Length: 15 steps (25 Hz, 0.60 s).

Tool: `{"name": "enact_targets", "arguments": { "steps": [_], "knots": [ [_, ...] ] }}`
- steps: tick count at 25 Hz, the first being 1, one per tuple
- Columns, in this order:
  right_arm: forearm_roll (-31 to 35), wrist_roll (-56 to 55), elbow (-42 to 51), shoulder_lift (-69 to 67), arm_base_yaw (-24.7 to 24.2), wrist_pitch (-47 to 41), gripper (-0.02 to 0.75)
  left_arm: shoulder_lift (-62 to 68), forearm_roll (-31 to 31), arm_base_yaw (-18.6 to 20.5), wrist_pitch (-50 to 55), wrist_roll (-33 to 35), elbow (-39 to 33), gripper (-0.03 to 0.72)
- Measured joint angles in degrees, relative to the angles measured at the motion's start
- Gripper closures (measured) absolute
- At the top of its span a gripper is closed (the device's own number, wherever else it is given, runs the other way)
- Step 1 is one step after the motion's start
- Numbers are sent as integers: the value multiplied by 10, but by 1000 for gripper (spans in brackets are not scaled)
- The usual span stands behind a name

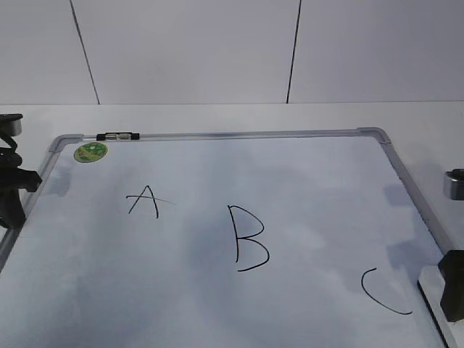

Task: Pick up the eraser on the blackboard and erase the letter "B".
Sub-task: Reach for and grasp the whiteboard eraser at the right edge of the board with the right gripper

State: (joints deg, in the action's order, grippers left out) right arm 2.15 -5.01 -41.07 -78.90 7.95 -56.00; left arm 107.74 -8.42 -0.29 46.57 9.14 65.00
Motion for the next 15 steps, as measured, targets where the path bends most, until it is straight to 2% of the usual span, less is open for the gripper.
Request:
{"name": "enact_targets", "arguments": {
  "steps": [15],
  "knots": [
    [4, 6, -8, -40, 0, 25, 143, 0, 0, 0, 1, 0, 1, 639]
  ]
}}
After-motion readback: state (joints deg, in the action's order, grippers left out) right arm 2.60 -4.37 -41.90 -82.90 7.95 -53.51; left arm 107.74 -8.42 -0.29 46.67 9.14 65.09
